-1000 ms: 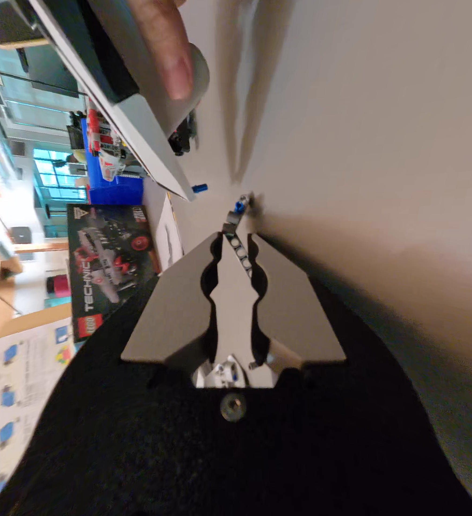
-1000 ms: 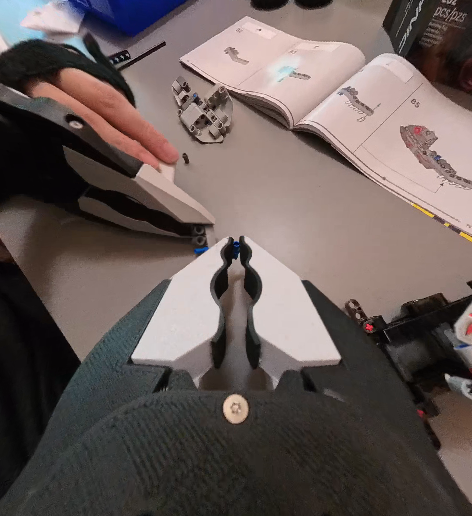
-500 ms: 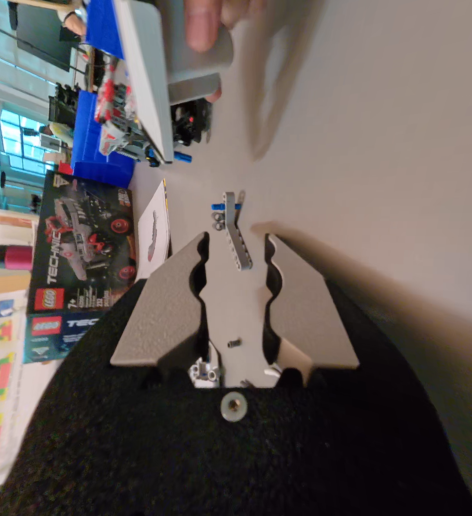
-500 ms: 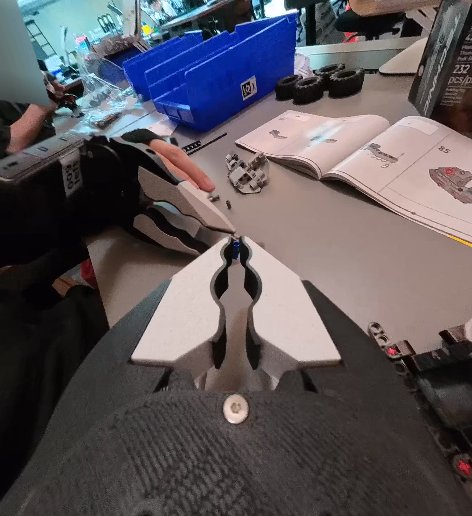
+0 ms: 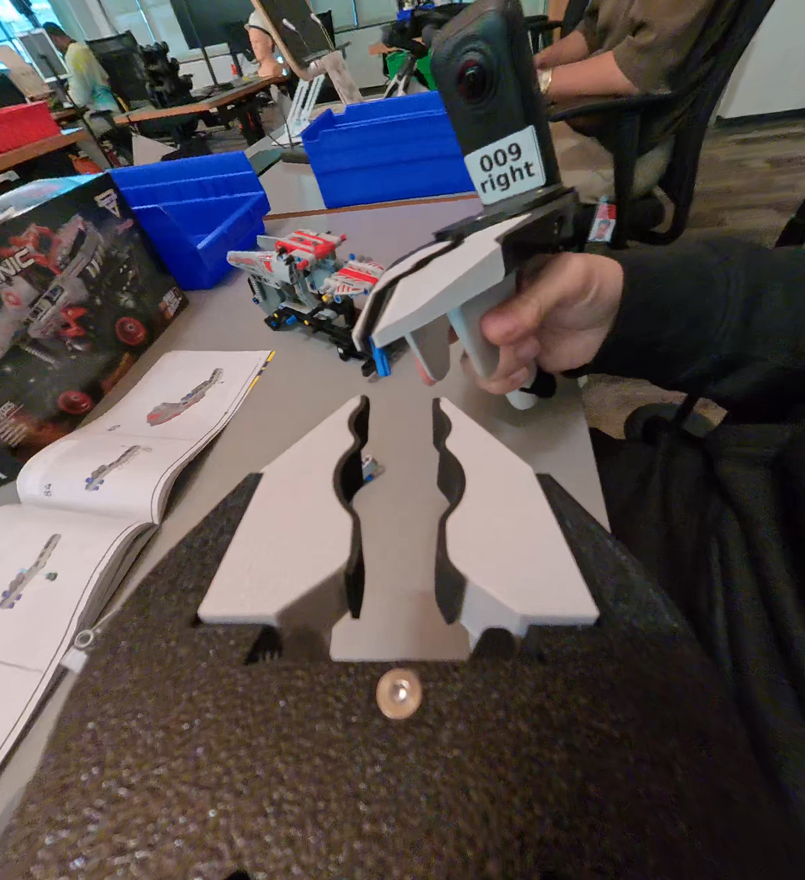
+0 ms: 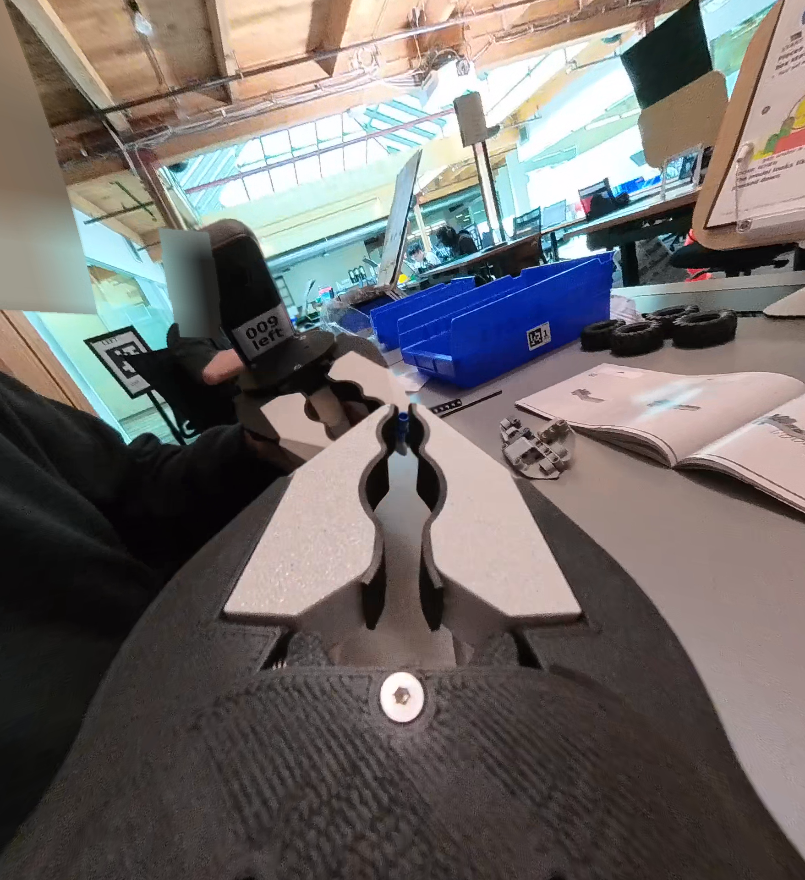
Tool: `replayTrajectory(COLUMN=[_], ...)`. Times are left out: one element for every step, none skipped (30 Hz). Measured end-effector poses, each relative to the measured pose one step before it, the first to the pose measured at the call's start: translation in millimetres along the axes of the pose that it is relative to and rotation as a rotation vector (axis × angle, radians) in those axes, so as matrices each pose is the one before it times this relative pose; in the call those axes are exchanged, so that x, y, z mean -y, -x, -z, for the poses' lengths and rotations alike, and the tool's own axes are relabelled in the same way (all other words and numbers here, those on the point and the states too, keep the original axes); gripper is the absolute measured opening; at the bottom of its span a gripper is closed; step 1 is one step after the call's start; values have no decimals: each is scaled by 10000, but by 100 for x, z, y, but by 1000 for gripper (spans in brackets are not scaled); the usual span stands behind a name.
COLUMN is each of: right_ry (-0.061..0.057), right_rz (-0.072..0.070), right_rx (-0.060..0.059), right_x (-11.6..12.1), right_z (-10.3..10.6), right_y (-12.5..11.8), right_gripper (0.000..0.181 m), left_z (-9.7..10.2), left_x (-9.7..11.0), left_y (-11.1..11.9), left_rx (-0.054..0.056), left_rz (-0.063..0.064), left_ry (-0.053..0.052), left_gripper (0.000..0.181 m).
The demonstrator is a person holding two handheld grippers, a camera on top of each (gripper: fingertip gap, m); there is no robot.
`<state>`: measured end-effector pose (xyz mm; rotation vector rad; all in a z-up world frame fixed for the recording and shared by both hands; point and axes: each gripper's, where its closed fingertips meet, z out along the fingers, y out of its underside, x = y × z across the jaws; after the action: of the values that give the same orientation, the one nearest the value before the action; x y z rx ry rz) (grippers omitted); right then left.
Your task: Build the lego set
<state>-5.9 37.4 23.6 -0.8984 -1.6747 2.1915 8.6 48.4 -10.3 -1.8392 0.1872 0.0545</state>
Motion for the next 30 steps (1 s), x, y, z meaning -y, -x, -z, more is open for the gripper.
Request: replayTrajectory(right_ry=[-61,-7,13,-20,-128,-55,72,161,179,180,180,282,341,343,291,186,52,-43,-103,-206,-261,-248,-234,-186,-50,32,55,60,163,264], right_rz=[-25,12,50,91,63,-9,-6,110,135,123,141,275,367,374,341,249,90,-84,-228,-285,-342,-412,-483,-472,-304,-70,172,353,389,372], right_rx=[144,156,-1,26,192,127,-72,-29,63,8,-133,-183,-176,-219,-236,-173,-80,-28,39,65,11,70,265,359,252,68,-69,-154,-210,-270], right_x=[60,-13,-50,-14,138,30,-182,-298,-310,-267,-191,-262,-283,-272,-215,-122,-6,69,145,274,276,223,155,53,-148,-231,-119,-36,-139,-294], right_z=[-104,-84,-69,-26,-9,-36,-72,-109,-127,-96,-16,-38,-106,-68,-81,-43,-8,74,219,220,360,155,-9,-156,-232,-255,-250,-199,-178,-210], right_y=[262,265,76,122,361,236,-90,-28,141,107,-118,-167,-96,-80,-129,-62,-3,-140,-97,-146,-233,-135,166,364,255,62,44,53,11,-130], right_gripper=[2,2,2,2,2,1,1,1,2,2,2,2,2,2,2,2,3,7,8,8,8,10,12,10,5,3,3,3,4,8], left_z=[-28,70,99,99,108,93,94,86,75,-19,38,-4,-22,-45,6,3,18,71,137,192,268,221,114,57,16,18,28,33,38,17], left_x=[266,283,202,134,220,172,69,71,28,-272,-300,-303,-305,-276,-135,-22,-83,-127,-20,305,607,619,462,264,241,314,250,131,115,122], left_y=[-148,-254,-7,176,53,86,194,70,-18,194,123,-12,23,48,167,135,449,445,179,383,269,-49,-64,85,-191,-237,129,173,-16,-72], left_rx=[26,-84,46,155,65,47,128,36,-21,110,118,56,81,107,157,149,326,246,16,120,54,-195,-195,-80,-264,-284,8,58,-60,-126], left_rz=[8,12,90,91,53,81,120,42,-66,-192,-275,-250,-241,-299,-291,-193,3,54,95,209,254,293,370,411,402,475,434,293,248,318], left_ry=[-115,-139,-91,-39,-116,-105,-31,-34,-32,133,182,193,197,152,10,-101,-94,-88,-181,-429,-603,-583,-444,-303,-284,-324,-292,-231,-191,-214], left_gripper=[21,17,14,12,11,11,11,12,11,9,8,7,7,2,2,2,2,2,2,2,2,1,2,2,2,2,2,2,2,1])
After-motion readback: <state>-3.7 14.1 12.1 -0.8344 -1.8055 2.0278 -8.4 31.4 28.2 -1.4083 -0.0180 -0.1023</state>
